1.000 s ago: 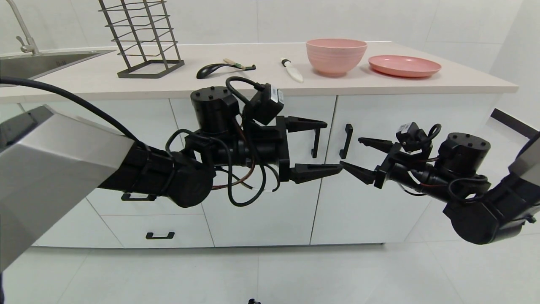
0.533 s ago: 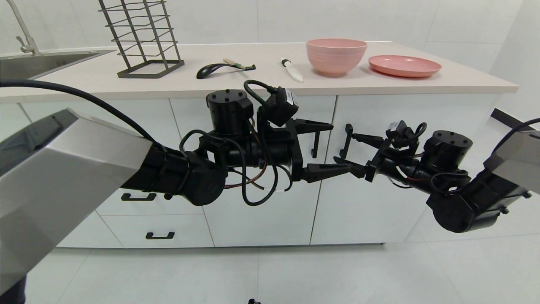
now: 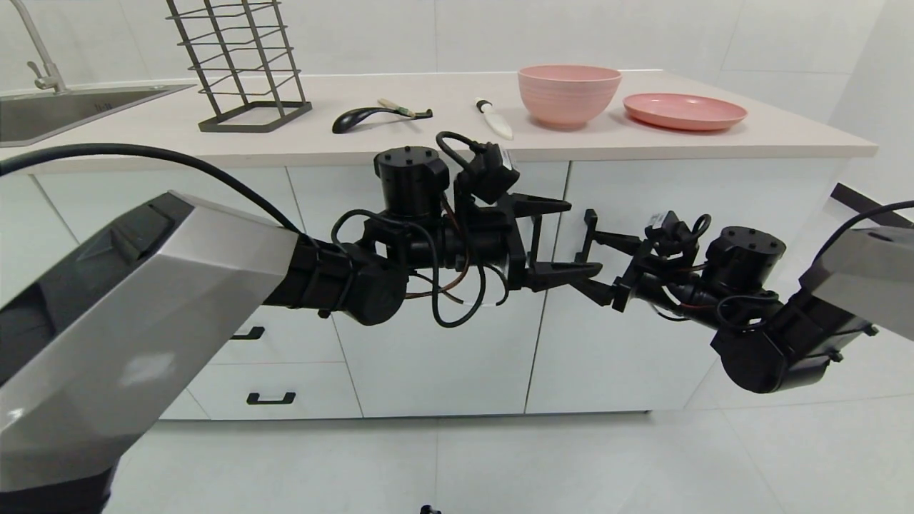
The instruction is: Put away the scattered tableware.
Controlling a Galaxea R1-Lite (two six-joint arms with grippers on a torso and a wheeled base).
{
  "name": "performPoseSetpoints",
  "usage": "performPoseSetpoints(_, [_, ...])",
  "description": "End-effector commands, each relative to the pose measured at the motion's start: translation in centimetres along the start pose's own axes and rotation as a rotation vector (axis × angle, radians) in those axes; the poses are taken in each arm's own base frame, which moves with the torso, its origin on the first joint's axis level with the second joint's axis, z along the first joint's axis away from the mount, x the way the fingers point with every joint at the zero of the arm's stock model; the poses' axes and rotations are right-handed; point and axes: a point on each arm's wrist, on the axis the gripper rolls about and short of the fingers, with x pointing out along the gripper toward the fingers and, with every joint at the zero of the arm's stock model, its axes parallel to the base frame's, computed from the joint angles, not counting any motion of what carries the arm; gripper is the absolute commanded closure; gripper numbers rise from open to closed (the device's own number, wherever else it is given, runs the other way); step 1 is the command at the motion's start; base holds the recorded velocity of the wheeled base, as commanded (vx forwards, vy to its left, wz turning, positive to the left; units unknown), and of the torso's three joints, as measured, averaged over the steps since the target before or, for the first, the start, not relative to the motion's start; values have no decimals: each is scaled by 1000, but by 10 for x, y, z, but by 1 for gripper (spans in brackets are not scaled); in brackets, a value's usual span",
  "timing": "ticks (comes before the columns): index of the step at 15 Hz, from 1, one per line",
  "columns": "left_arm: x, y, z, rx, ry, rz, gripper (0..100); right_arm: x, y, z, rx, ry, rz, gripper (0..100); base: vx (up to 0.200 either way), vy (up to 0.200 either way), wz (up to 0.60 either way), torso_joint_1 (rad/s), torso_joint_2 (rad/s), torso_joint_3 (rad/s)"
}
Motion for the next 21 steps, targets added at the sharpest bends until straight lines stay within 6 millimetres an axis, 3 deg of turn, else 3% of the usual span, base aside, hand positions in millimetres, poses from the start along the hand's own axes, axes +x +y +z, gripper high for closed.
performPoseSetpoints(1, [5, 8, -2, -12, 23, 63, 0, 5, 0, -3, -3, -6, 15, 0, 0, 0, 0, 0, 0, 0])
performPoseSetpoints(8, [7, 13, -2, 29, 76, 79, 0, 6, 3, -5, -5, -32, 132, 0, 0, 0, 0, 0, 0, 0])
performPoseSetpoints(10, [6, 15, -6, 42, 83, 83, 0, -2, 9, -8, 0, -36, 206, 0, 0, 0, 0, 0, 0, 0])
performPoseSetpoints(14, [5, 23, -8, 51, 76, 95, 0, -21, 25, 7, 11, -34, 270, 0, 0, 0, 0, 0, 0, 0])
performPoseSetpoints(19, [24, 31, -8, 72, 54, 79, 0, -47, 46, 26, 25, -26, 298, 0, 0, 0, 0, 0, 0, 0])
performPoseSetpoints(21, [40, 25, -6, 90, 27, 43, 0, -52, 49, 29, 23, -25, 295, 0, 0, 0, 0, 0, 0, 0])
